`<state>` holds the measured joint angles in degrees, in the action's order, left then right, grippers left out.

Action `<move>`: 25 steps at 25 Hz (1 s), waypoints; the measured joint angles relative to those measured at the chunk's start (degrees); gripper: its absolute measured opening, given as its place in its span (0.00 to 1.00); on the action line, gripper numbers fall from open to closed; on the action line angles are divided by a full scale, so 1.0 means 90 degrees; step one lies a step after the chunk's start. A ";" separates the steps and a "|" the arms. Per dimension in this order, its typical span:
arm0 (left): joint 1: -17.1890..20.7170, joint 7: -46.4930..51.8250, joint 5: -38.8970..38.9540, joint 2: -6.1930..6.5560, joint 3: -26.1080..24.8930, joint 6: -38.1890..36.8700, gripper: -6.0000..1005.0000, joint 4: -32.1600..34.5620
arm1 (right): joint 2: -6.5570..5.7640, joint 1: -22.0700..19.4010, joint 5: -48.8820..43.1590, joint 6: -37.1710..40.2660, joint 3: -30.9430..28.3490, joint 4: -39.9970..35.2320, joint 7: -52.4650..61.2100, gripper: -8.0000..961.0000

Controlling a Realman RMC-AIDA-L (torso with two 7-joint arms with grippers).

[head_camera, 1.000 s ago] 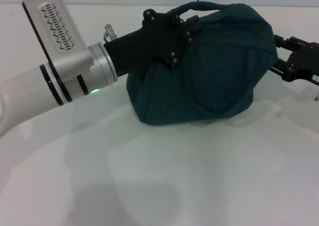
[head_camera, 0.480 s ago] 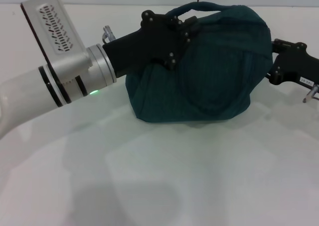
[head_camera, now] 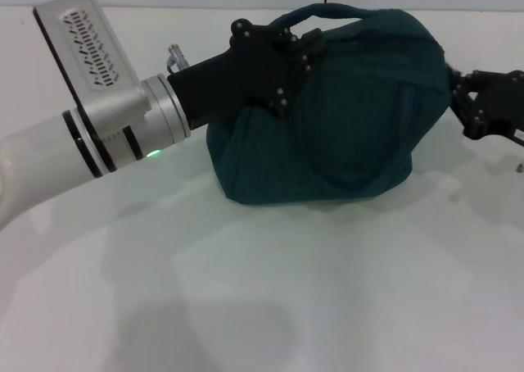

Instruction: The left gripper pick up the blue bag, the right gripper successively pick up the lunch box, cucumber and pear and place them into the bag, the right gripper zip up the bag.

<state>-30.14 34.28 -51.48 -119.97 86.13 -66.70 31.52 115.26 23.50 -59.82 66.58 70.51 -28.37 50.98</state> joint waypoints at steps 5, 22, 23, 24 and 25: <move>-0.0006 0.0003 0.0000 0.0000 0.0001 0.0000 0.09 -0.0007 | 0.0014 -0.0039 0.0004 0.0247 -0.0500 0.0198 -0.0041 0.03; -0.0146 0.0309 -0.0005 0.0015 0.0000 -0.0016 0.11 -0.0032 | -0.0035 -0.0212 0.0008 -0.0241 -0.0737 0.0597 0.0040 0.03; -0.0147 0.0311 -0.0006 0.0015 0.0001 -0.0019 0.11 -0.0033 | -0.0040 -0.0231 0.0008 -0.0278 -0.0738 0.0597 0.0056 0.03; -0.0147 0.0321 -0.0006 0.0015 0.0001 -0.0027 0.11 -0.0034 | -0.0044 -0.0248 0.0008 -0.0303 -0.0745 0.0598 0.0069 0.03; -0.0147 0.0343 -0.0007 0.0016 0.0001 -0.0034 0.11 -0.0035 | -0.0049 -0.0268 0.0008 -0.0313 -0.0763 0.0599 0.0087 0.03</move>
<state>-31.46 37.36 -51.55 -119.82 86.14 -67.01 31.21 114.82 21.08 -59.75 63.77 63.64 -22.98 51.76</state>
